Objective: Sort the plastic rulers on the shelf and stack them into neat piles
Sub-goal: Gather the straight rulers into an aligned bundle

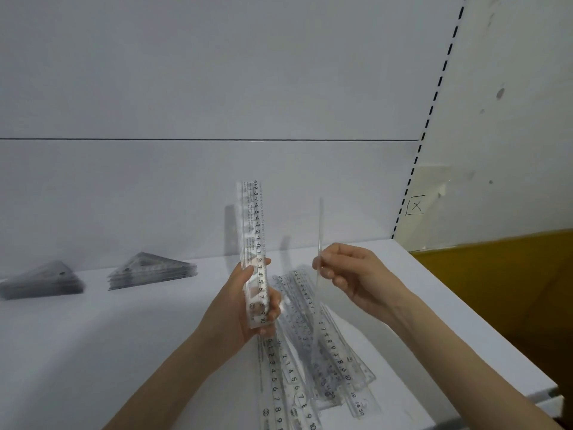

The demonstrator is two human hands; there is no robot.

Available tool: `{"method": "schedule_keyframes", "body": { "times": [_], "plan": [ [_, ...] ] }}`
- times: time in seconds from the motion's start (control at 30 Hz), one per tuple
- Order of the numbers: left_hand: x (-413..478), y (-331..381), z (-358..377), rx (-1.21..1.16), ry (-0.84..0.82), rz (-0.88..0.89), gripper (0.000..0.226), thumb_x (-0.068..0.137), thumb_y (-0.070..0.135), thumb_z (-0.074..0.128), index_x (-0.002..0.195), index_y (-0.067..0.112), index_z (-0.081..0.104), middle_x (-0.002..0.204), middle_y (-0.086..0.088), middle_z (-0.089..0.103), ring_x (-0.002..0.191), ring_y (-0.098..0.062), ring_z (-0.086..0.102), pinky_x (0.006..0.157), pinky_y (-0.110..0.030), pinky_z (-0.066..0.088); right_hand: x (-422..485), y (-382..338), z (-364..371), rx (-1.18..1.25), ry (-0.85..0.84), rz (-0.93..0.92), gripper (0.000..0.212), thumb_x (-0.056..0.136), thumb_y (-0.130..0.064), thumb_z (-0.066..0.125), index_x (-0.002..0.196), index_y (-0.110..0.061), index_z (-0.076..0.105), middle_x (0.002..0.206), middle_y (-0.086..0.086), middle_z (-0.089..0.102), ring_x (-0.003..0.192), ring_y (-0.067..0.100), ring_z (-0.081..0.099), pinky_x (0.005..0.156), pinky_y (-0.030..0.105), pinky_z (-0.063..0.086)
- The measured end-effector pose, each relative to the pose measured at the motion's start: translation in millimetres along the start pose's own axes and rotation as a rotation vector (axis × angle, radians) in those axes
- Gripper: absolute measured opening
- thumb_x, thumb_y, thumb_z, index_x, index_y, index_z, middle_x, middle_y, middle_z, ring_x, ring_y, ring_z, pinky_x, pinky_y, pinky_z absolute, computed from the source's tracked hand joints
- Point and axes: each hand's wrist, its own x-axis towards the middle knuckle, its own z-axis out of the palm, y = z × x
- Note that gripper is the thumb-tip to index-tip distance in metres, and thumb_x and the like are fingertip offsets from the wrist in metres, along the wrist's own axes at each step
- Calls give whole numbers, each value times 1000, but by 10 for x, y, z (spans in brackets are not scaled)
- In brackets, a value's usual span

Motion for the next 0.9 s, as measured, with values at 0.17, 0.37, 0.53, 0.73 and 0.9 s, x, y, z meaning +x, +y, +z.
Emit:
{"method": "schedule_keyframes", "body": {
  "times": [0.17, 0.37, 0.53, 0.73, 0.9],
  "plan": [
    [-28, 18, 21, 6, -26, -1, 31, 90, 40, 41, 113, 23, 54, 66, -13, 52, 48, -20, 44, 46, -22, 32, 51, -20, 43, -82, 76, -17, 15, 86, 1, 62, 101, -4, 63, 79, 11, 69, 52, 11, 51, 43, 17, 40],
    [-69, 41, 60, -1, -62, 12, 44, 77, 48, 45, 111, 22, 54, 66, -14, 51, 48, -20, 44, 46, -22, 31, 53, -32, 75, -144, 130, -26, 6, 86, -6, 65, 84, -3, 70, 81, 13, 72, 54, 10, 56, 46, 16, 39],
    [-90, 28, 60, 0, -78, 5, 47, 77, 45, 47, 114, 20, 57, 72, -10, 57, 47, -17, 50, 44, -21, 36, 79, -162, 235, -115, 107, -89, 14, 87, -4, 62, 73, -3, 66, 68, 6, 68, 51, 10, 56, 43, 14, 38],
    [-111, 17, 83, -8, -124, -117, 48, 77, 48, 47, 102, 10, 62, 73, -11, 60, 53, -18, 57, 45, -23, 45, 185, -200, 385, -87, 78, -132, 15, 86, 0, 62, 71, -2, 65, 69, 9, 64, 51, 9, 58, 45, 13, 41],
    [-118, -3, 78, 40, -161, -128, 43, 81, 51, 41, 97, 16, 58, 70, -15, 55, 54, -22, 49, 46, -23, 36, 274, -147, 403, -332, 63, -183, 9, 89, -2, 62, 81, 0, 67, 67, 8, 64, 56, 10, 62, 53, 16, 46]
  ]
}}
